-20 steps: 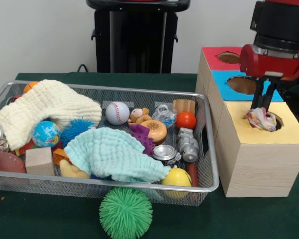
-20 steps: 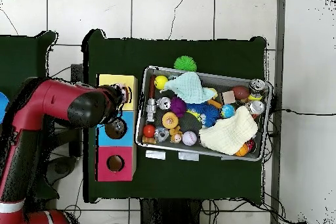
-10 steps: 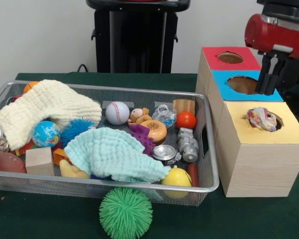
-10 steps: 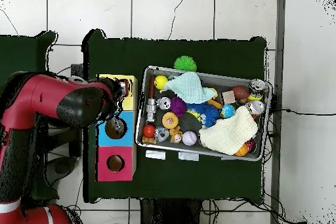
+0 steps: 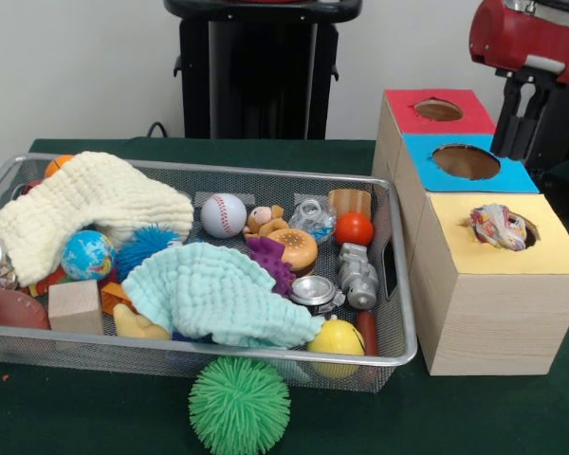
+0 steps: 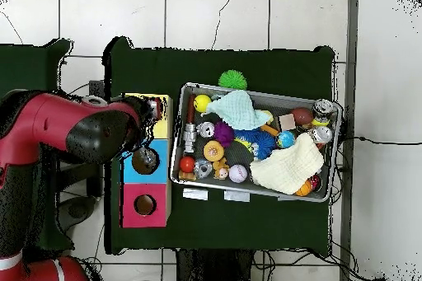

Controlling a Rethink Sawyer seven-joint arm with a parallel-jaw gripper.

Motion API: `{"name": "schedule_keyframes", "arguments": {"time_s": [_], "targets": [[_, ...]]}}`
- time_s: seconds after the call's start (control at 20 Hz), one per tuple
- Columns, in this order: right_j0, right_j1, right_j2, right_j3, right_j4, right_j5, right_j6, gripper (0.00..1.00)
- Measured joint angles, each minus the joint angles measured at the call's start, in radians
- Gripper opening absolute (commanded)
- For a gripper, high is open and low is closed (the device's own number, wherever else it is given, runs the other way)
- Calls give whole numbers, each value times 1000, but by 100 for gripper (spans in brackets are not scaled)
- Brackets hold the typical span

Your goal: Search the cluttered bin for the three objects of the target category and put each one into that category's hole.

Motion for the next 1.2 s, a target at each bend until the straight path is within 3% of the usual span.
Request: {"name": "schedule_keyframes", "arguments": {"time_s": [0.65,1.2], "targets": [[5,-3,1,16,0,100,0,0],[8,36,21,126,-13,198,0,0]]}}
